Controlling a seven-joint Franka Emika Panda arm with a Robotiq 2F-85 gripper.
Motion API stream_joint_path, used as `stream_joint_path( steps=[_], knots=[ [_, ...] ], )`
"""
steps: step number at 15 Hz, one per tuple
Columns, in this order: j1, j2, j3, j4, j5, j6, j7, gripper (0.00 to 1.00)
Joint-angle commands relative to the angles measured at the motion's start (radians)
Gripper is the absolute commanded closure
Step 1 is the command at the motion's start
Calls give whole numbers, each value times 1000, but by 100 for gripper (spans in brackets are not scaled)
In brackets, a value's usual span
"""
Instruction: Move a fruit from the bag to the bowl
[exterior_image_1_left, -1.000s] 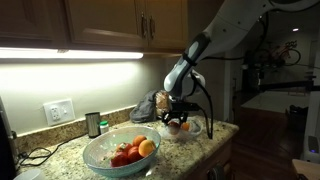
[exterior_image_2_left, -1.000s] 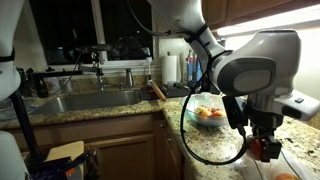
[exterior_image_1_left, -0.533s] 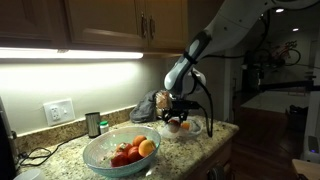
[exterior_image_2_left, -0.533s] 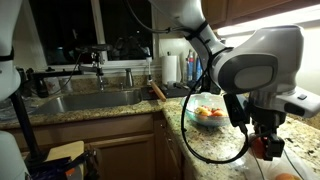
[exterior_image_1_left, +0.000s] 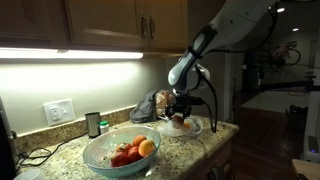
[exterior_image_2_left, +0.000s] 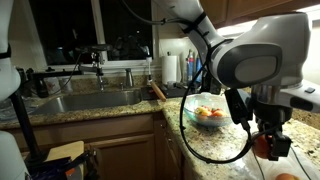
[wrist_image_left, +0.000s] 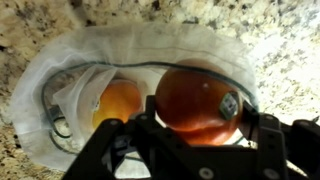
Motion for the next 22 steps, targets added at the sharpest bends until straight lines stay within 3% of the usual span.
stream_joint_path(
  steps=[1, 22],
  knots=[
    [21, -70, -42, -78, -60, 1, 30, 50],
    [35, -54, -109, -121, -181, -8, 75, 50]
  ],
)
